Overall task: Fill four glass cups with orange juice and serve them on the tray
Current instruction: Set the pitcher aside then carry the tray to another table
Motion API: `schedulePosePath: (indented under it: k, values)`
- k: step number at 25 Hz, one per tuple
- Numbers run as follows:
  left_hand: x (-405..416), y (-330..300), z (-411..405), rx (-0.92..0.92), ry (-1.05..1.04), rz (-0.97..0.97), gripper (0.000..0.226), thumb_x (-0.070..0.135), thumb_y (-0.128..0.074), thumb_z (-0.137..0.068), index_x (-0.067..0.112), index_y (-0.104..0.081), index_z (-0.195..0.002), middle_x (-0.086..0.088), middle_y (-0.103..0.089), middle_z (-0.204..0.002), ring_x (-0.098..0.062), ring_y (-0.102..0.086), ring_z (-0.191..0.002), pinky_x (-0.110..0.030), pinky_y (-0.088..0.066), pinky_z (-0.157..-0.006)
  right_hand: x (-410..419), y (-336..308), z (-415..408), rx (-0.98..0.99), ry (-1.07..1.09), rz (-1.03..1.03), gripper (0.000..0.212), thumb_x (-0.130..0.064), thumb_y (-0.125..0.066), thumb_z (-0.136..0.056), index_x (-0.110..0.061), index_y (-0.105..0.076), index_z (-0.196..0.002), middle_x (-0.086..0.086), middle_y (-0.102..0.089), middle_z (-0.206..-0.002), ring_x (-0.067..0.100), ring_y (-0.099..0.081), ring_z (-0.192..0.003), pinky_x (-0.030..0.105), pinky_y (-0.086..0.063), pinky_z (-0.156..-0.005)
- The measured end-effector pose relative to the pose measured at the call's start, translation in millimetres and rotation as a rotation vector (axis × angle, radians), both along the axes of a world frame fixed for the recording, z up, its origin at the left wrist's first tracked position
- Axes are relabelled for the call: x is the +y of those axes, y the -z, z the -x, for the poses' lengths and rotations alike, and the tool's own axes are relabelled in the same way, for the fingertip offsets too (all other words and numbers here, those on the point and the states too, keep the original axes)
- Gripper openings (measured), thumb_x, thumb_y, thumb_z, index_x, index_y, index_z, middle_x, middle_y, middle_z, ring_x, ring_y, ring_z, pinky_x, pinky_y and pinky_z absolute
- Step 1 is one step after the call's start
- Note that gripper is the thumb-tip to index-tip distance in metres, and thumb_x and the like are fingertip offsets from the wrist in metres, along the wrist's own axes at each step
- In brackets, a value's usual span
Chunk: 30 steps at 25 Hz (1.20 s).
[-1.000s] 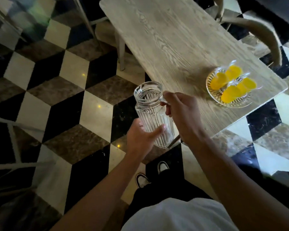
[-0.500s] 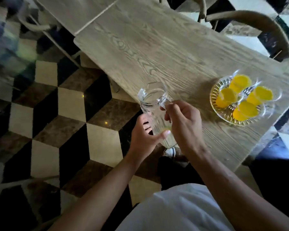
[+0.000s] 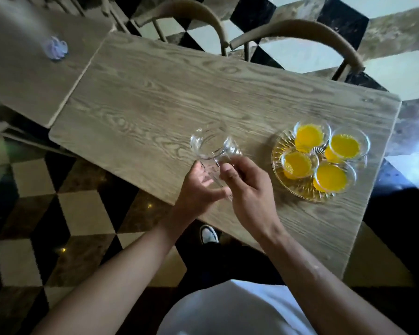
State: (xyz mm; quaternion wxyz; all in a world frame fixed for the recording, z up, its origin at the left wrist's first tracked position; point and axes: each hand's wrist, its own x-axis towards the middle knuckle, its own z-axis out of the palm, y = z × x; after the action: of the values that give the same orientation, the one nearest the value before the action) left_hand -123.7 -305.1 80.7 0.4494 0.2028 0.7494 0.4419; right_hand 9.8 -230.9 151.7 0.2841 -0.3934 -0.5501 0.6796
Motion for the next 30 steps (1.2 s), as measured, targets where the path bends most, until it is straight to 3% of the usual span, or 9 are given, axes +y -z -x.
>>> schedulePosePath:
  k: [2,4,7,10,14,18,25,27,30]
  values:
    - [19.2,6.7,20.3,-0.017,0.115,-0.013,0.077,-0.006,-0.089,-0.073,0.005,-0.052,-0.14,-0.024,-0.069,-0.134,-0.041,-0.065,-0.129,-0.065,-0.045,-0.115,7.9,5.7,4.9,-0.001,0.026,-0.042,0.025,-0.038,-0.061,-0.094,-0.02,-0.074,-0.105,0.006,-0.071,-0.095,0.023,-0.068,-0.091,0.056,-0.055,-0.085]
    - [37.8,12.7,40.8,0.005,0.234,-0.004,0.078,0.008,-0.095,-0.072,0.003,-0.053,-0.138,-0.025,-0.069,-0.132,-0.045,-0.065,-0.128,-0.069,-0.044,-0.113,12.1,13.0,6.9,-0.008,0.032,-0.134,0.026,-0.037,-0.059,-0.097,-0.02,-0.073,-0.111,0.008,-0.069,-0.101,0.027,-0.068,-0.098,0.058,-0.053,-0.087]
    - [61.8,5.5,64.8,0.104,0.348,-0.042,0.089,0.028,-0.098,-0.064,0.011,-0.052,-0.138,-0.023,-0.069,-0.133,-0.036,-0.068,-0.126,-0.046,-0.052,-0.111,14.9,23.8,11.2,-0.048,0.038,-0.239,0.031,-0.03,-0.059,-0.1,-0.01,-0.073,-0.12,0.005,-0.069,-0.107,0.025,-0.065,-0.105,0.052,-0.051,-0.091]
    - [94.0,4.1,91.4,0.187,0.533,-0.131,0.106,0.044,-0.096,-0.053,0.007,-0.05,-0.141,-0.008,-0.066,-0.138,-0.005,-0.065,-0.127,-0.022,-0.049,-0.109,18.8,32.4,27.8,-0.112,0.123,-0.261,0.027,-0.027,-0.061,-0.1,-0.014,-0.074,-0.121,0.0,-0.071,-0.106,0.025,-0.062,-0.104,0.05,-0.05,-0.091]
    - [132.3,15.9,124.8,0.214,0.697,-0.162,0.107,0.042,-0.094,-0.054,0.004,-0.049,-0.143,-0.006,-0.063,-0.14,-0.011,-0.062,-0.133,-0.028,-0.048,-0.115,18.6,41.7,56.1,-0.136,0.232,-0.225,0.026,-0.023,-0.066,-0.099,-0.014,-0.074,-0.122,-0.004,-0.073,-0.107,0.023,-0.065,-0.108,0.048,-0.052,-0.094]
    - [169.2,19.6,153.1,0.29,0.887,-0.206,0.101,0.049,-0.092,-0.058,0.005,-0.053,-0.141,0.001,-0.064,-0.135,0.007,-0.061,-0.125,-0.021,-0.047,-0.112,26.4,46.5,84.7,-0.202,0.339,-0.209,0.028,-0.022,-0.07,-0.097,-0.01,-0.077,-0.121,0.0,-0.075,-0.105,0.02,-0.07,-0.1,0.038,-0.055,-0.087]
    - [208.3,38.3,175.9,0.393,1.051,-0.292,0.089,0.019,-0.1,-0.061,0.006,-0.055,-0.136,0.008,-0.065,-0.128,-0.013,-0.065,-0.128,-0.044,-0.051,-0.112,42.8,54.2,105.6,-0.32,0.439,-0.319,0.018,-0.013,-0.076,-0.093,-0.006,-0.08,-0.108,0.005,-0.07,-0.098,0.011,-0.067,-0.087,0.02,-0.049,-0.075]
    - [209.3,43.5,179.4,0.38,1.038,-0.281,0.09,0.016,-0.102,-0.06,0.005,-0.056,-0.137,0.007,-0.065,-0.129,-0.009,-0.064,-0.128,-0.041,-0.05,-0.114,45.8,55.8,108.6,-0.32,0.436,-0.3,0.019,-0.014,-0.076,-0.093,-0.008,-0.081,-0.111,0.007,-0.07,-0.1,0.015,-0.069,-0.09,0.025,-0.053,-0.075]
    - [208.8,47.5,181.0,0.356,1.006,-0.269,0.089,0.015,-0.103,-0.061,0.006,-0.057,-0.136,0.007,-0.065,-0.129,0.013,-0.059,-0.122,-0.024,-0.047,-0.113,51.9,56.3,111.6,-0.318,0.431,-0.297,0.021,-0.014,-0.075,-0.093,-0.008,-0.081,-0.113,0.007,-0.07,-0.101,0.017,-0.069,-0.093,0.027,-0.055,-0.076]
